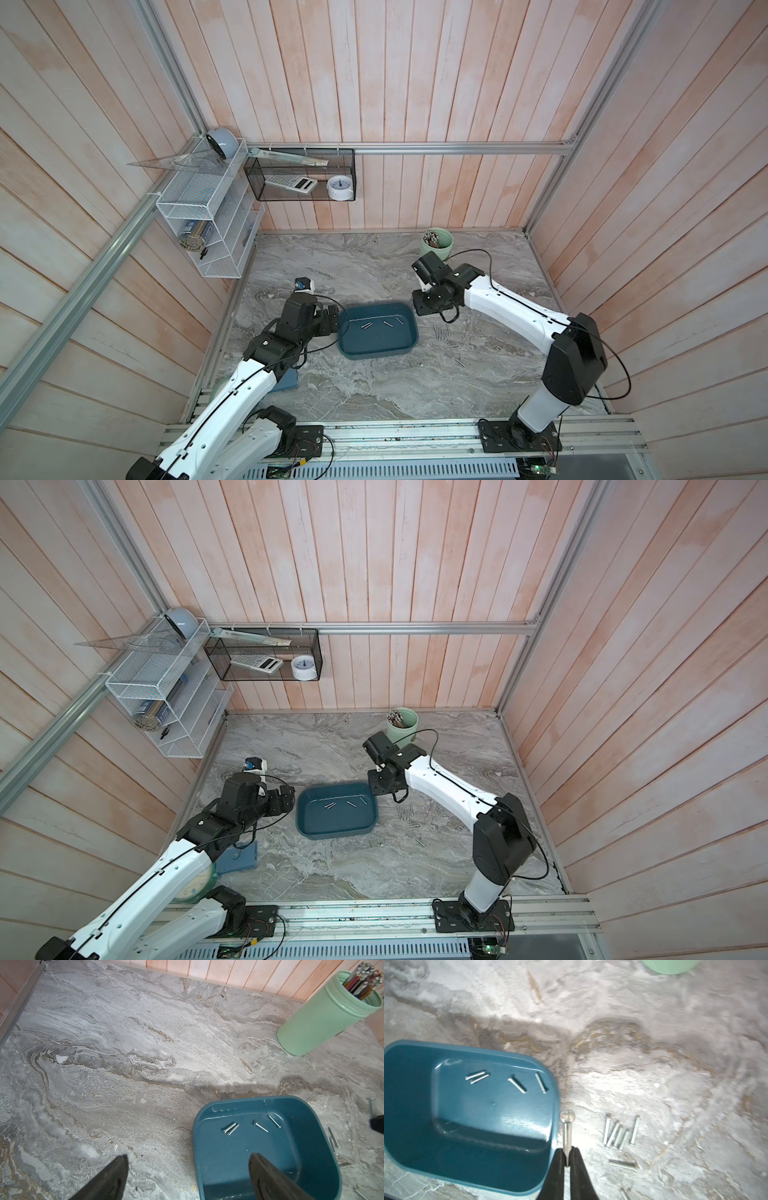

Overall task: Take out the screws from the storage box
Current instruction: Place the screw at the center of the board.

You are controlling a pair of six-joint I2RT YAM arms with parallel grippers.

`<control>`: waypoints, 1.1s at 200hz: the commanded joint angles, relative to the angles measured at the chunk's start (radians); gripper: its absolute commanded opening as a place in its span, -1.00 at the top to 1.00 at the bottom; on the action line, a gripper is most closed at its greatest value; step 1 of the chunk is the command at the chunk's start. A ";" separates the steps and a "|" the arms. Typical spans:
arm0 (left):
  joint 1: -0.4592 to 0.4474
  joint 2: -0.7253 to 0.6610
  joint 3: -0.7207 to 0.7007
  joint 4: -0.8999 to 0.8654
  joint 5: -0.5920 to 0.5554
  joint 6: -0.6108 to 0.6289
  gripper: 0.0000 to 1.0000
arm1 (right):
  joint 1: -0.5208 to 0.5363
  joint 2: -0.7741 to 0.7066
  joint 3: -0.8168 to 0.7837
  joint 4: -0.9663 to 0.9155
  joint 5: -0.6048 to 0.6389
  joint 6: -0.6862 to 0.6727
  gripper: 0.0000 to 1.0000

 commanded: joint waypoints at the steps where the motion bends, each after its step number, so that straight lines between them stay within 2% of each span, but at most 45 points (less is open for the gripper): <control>1: -0.002 -0.012 0.010 -0.003 -0.016 0.009 -0.91 | -0.059 -0.073 -0.094 0.026 -0.002 0.043 0.88; 27: -0.002 -0.009 0.010 -0.004 -0.015 0.008 -0.92 | -0.083 -0.122 -0.182 0.085 -0.002 0.062 0.88; 50: -0.002 -0.009 0.010 -0.006 -0.015 0.007 -0.91 | -0.086 -0.097 -0.215 0.103 -0.001 0.088 0.86; 104: -0.002 -0.005 0.011 -0.010 -0.016 0.008 -0.91 | -0.091 0.113 -0.144 -0.015 -0.034 0.061 0.87; 220: -0.002 -0.002 0.009 -0.009 -0.018 0.010 -0.92 | -0.094 0.230 -0.169 -0.013 -0.009 0.091 0.82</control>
